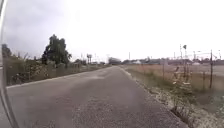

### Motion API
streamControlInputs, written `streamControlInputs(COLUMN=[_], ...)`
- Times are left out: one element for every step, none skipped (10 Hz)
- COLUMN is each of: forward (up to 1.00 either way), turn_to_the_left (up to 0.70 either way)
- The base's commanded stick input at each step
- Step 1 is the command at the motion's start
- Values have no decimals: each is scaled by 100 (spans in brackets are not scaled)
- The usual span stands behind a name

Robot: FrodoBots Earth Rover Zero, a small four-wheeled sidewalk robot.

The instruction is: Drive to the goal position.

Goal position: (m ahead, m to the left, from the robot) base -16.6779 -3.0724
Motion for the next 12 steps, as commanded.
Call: streamControlInputs(forward=[8, 7, 7, 8, 7, 8, 8, 8, 7, 8, 8, 8], turn_to_the_left=[0, 0, 0, 0, 0, 0, 0, 0, 0, 0, 0, 0])
